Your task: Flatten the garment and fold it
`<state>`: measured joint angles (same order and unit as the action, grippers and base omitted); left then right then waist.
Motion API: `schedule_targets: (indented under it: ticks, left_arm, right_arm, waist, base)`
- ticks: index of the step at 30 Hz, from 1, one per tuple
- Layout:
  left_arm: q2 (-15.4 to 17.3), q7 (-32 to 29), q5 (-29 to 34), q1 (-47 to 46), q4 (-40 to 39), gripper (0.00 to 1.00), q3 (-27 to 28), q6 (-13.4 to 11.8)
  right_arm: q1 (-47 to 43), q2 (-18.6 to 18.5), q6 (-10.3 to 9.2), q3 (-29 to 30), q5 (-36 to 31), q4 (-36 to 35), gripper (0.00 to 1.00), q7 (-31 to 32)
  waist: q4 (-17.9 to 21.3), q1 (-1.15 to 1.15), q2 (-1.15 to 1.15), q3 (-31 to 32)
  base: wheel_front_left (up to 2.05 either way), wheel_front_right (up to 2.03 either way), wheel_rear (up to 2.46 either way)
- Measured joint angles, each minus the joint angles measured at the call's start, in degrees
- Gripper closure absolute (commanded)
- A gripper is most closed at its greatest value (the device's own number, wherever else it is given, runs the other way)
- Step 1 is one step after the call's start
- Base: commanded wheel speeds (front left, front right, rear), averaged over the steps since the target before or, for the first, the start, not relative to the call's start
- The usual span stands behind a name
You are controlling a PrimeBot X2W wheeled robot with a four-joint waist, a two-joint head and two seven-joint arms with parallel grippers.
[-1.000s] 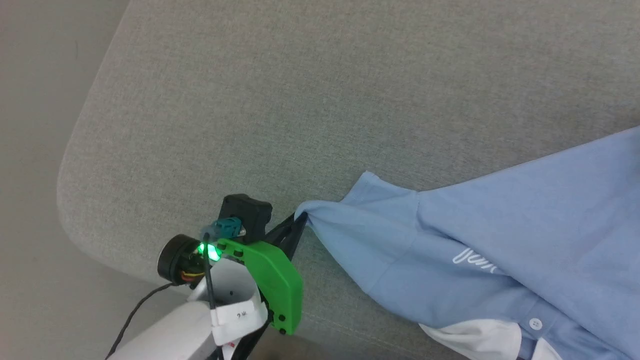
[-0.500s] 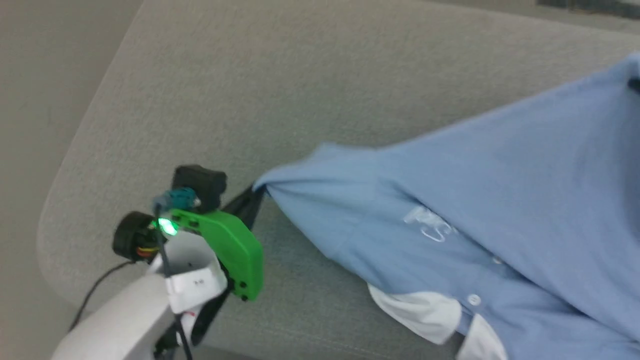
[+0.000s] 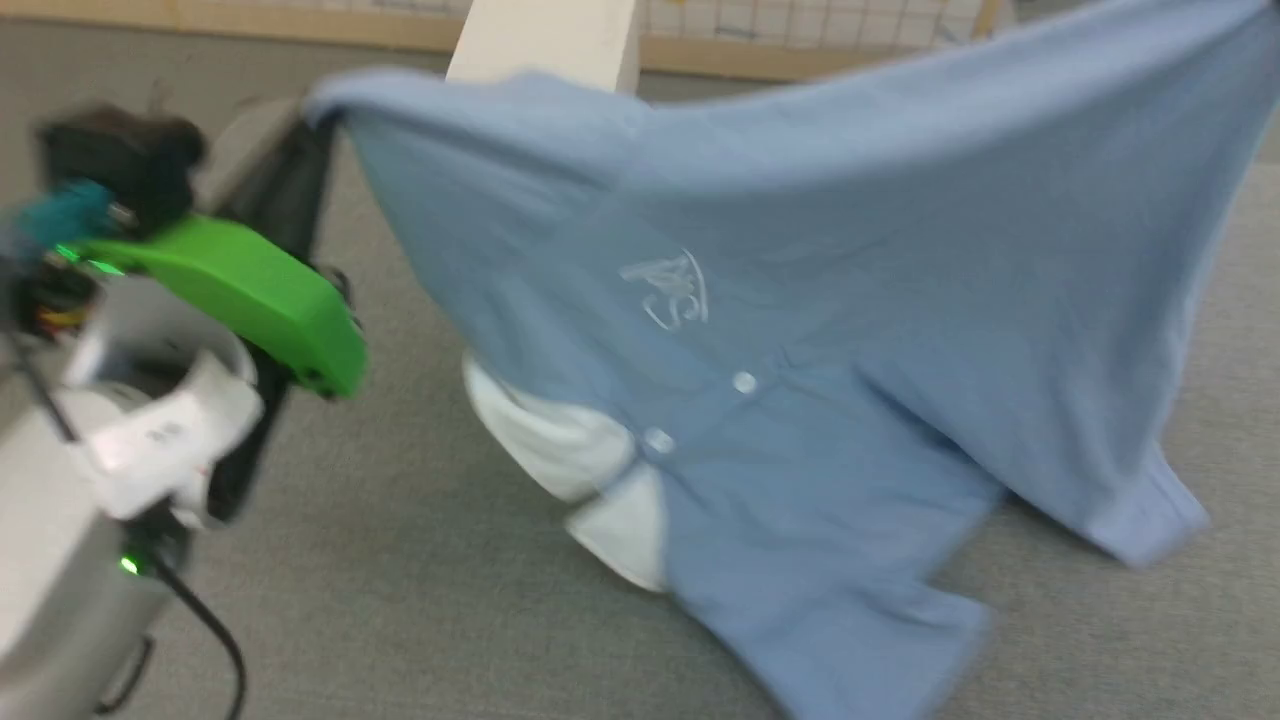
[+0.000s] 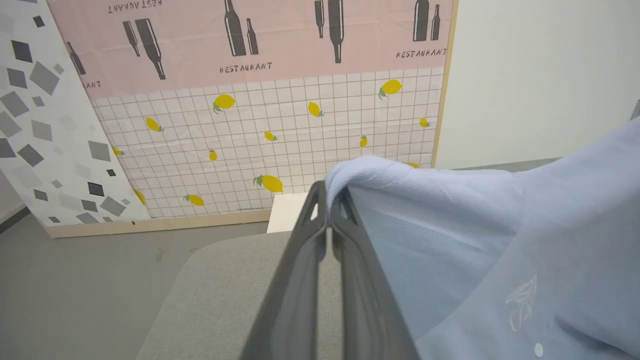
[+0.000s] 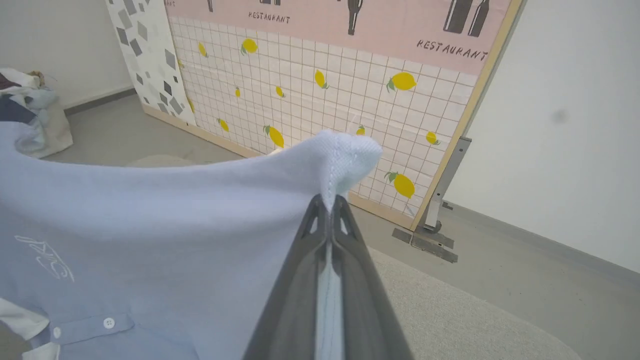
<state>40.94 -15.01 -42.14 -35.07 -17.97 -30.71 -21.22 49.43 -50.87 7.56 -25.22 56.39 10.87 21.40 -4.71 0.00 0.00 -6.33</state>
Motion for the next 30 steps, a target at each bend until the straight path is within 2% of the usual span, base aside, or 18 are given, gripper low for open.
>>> schedule_targets:
  ticks: [11,17,24,30]
  left_arm:
    - [2.4,4.1,1.0,-10.7,-1.2,1.00,7.0,1.9]
    - [3.0,3.6,1.2,-17.6,1.0,1.00,8.0,4.7]
    - [2.7,-0.4,-0.1,-29.5,8.9,1.00,7.0,11.1]
    - [1.9,-2.4,1.5,-44.1,20.8,1.00,4.6,18.6]
  right_arm:
    - [2.9,0.7,0.01,4.7,0.5,-6.0,1.00,-3.3]
    - [4.7,0.9,0.01,6.8,-1.0,-7.0,1.00,-3.2]
    - [10.8,1.8,0.01,6.8,-3.5,-5.1,1.00,-3.2]
    - [21.7,3.5,0.01,2.7,-7.4,0.7,1.00,-5.4]
  waist:
    - [4.8,0.00,0.00,4.7]
    - [6.6,0.00,0.01,4.3]
    - [7.8,0.00,0.00,-0.2]
    - [8.9,0.00,0.00,-6.4]
  base:
    - [0.00,0.00,0.00]
    - [0.00,0.00,0.00]
    - [0.00,0.00,0.00]
    - [0.00,0.00,0.00]
